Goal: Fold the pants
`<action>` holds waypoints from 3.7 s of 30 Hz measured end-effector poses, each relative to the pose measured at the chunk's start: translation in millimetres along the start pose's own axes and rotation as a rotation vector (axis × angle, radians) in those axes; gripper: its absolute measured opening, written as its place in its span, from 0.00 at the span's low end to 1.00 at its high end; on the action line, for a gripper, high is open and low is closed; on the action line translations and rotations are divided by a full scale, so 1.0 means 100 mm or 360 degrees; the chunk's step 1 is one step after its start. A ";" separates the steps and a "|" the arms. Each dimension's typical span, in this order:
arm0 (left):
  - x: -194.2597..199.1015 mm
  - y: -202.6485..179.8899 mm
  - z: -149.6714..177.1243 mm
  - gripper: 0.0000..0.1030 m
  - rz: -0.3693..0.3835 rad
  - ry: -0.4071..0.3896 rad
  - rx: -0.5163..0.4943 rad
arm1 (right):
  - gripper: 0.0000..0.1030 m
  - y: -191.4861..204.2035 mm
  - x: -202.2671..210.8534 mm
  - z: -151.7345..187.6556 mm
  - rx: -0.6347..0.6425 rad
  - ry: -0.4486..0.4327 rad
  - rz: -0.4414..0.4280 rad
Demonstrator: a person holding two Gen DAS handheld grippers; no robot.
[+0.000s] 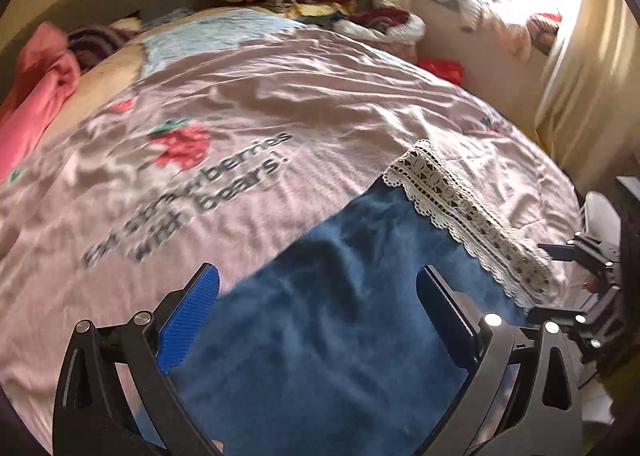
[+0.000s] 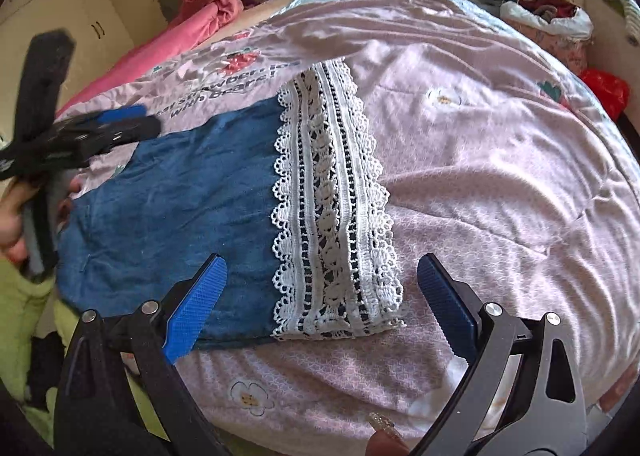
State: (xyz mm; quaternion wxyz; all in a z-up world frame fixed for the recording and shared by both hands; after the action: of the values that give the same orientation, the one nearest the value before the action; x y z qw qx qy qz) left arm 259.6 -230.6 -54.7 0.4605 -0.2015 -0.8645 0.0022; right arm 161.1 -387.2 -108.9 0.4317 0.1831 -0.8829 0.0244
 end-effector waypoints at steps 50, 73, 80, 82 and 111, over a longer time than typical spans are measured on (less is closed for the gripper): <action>0.46 1.21 0.30 0.51 0.0506 -0.0122 0.0853 | 0.11 1.90 -0.13 -0.69 0.0724 -0.0118 -0.0439; 0.66 1.55 0.96 0.66 0.0605 -0.0096 0.1135 | 0.56 2.37 0.31 -0.52 0.1008 -0.0203 -0.0404; 0.59 1.42 0.91 0.76 0.0600 -0.0052 0.1088 | 0.56 2.52 0.12 -0.06 0.1235 -0.0040 -0.0395; 0.53 1.41 0.90 0.76 0.0566 -0.0022 0.1088 | 0.52 2.64 0.07 0.04 0.1324 -0.0034 -0.0389; 0.42 1.41 0.61 0.21 0.0569 -0.0060 0.1060 | 0.12 2.60 -0.12 0.06 0.1148 0.0023 -0.0591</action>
State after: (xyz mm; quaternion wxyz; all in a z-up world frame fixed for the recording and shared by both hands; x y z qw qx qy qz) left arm 239.0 -75.1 -82.8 0.4771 -0.1882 -0.7760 0.3671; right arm 73.9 -142.5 -92.1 0.3430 0.4791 -0.7666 0.2553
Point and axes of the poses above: each gripper's, at about its wrist camera, not at the fingertips, and x roughly against the way its jaws point, y to its left, z to its underside, the point moved 7 cm from there along -x, roughly the way its jaws point, and after that the axes turned 15 degrees about x, right-handed, at the moved point
